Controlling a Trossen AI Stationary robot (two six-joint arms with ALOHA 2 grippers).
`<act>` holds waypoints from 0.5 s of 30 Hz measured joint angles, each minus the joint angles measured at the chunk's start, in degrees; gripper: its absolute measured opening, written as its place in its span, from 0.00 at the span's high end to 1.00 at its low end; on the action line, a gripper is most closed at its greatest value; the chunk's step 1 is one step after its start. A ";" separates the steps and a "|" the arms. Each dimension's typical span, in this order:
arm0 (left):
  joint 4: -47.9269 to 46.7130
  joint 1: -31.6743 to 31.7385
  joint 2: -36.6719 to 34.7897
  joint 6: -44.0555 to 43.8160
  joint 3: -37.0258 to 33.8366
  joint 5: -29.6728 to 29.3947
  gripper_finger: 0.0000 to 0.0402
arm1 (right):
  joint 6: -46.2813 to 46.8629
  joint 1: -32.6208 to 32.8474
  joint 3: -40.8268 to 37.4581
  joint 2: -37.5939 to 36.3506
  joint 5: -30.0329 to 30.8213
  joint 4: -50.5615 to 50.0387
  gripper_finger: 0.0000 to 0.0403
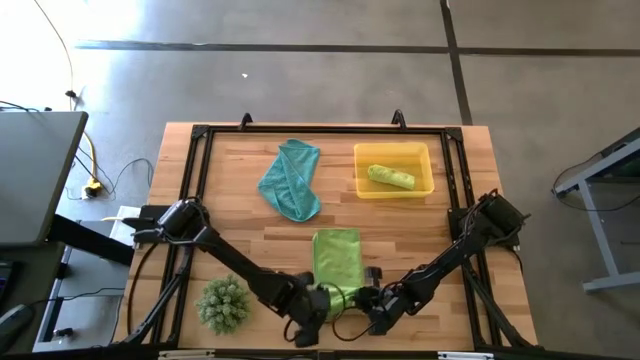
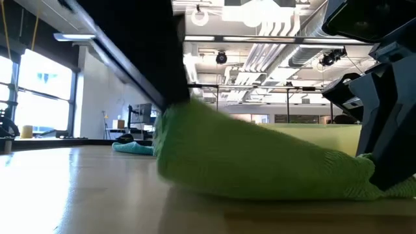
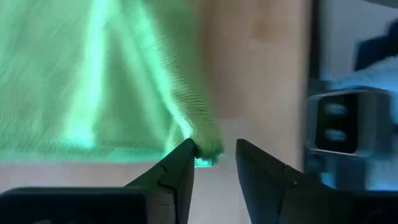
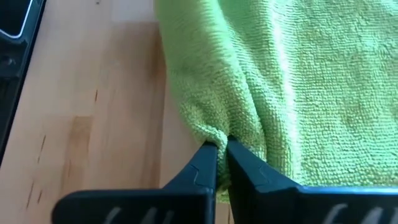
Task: Roll microfiber towels into tight, uniform cylinder then place into a basket
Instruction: Roll the green towel
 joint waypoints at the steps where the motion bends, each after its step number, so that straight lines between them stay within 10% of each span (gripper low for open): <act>1: 1.44 -0.46 -0.06 2.36 0.03 -0.70 0.73 | 0.04 0.00 0.00 0.00 0.00 0.02 0.99; 15: -1.89 -4.13 0.15 12.42 0.12 -16.61 0.56 | 1.68 -0.04 -0.04 0.00 -0.49 0.29 0.99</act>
